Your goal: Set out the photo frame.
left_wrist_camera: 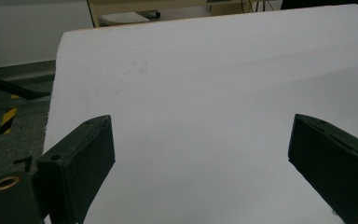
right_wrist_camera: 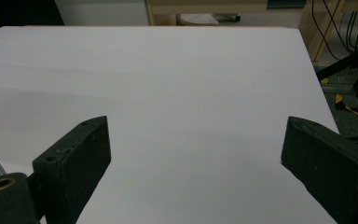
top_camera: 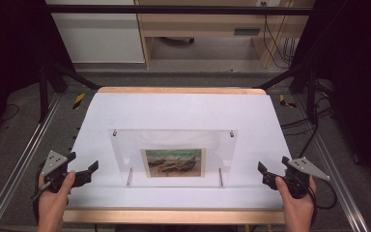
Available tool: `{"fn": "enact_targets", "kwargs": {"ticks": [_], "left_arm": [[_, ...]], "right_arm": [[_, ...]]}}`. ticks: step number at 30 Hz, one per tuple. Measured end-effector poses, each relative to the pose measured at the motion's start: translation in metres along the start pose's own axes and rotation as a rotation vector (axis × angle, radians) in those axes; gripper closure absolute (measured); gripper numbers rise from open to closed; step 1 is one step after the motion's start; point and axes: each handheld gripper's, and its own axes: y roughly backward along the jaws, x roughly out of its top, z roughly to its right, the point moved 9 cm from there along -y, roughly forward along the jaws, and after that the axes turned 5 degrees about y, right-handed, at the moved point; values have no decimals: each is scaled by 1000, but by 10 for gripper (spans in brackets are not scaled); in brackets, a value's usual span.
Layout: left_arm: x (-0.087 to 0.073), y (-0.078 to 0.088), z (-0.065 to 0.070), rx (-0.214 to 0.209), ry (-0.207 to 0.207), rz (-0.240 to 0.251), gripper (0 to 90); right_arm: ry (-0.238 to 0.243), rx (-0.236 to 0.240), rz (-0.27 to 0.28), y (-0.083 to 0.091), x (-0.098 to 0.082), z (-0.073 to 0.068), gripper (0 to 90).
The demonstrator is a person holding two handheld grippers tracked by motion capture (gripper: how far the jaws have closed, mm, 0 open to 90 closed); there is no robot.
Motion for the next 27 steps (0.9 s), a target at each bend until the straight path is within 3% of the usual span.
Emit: {"fn": "enact_targets", "kwargs": {"ticks": [7,14,20,24,27], "left_arm": [[-6,-1,-14,47,-9,-37,66],[-10,-3,-17,77,-28,-70,66],[-15,-6,-20,113,-75,-118,67],[-16,-7,-22,131,-96,-128,67],[-18,-8,-24,155,-117,-136,67]], "right_arm": [[-12,-6,-34,-2,-7,8,82],[-18,-9,-74,-5,-15,14,79],[-14,0,-130,-10,-25,14,79],[8,9,-149,-13,-28,11,78],[57,18,-185,-16,-32,6,79]]}}
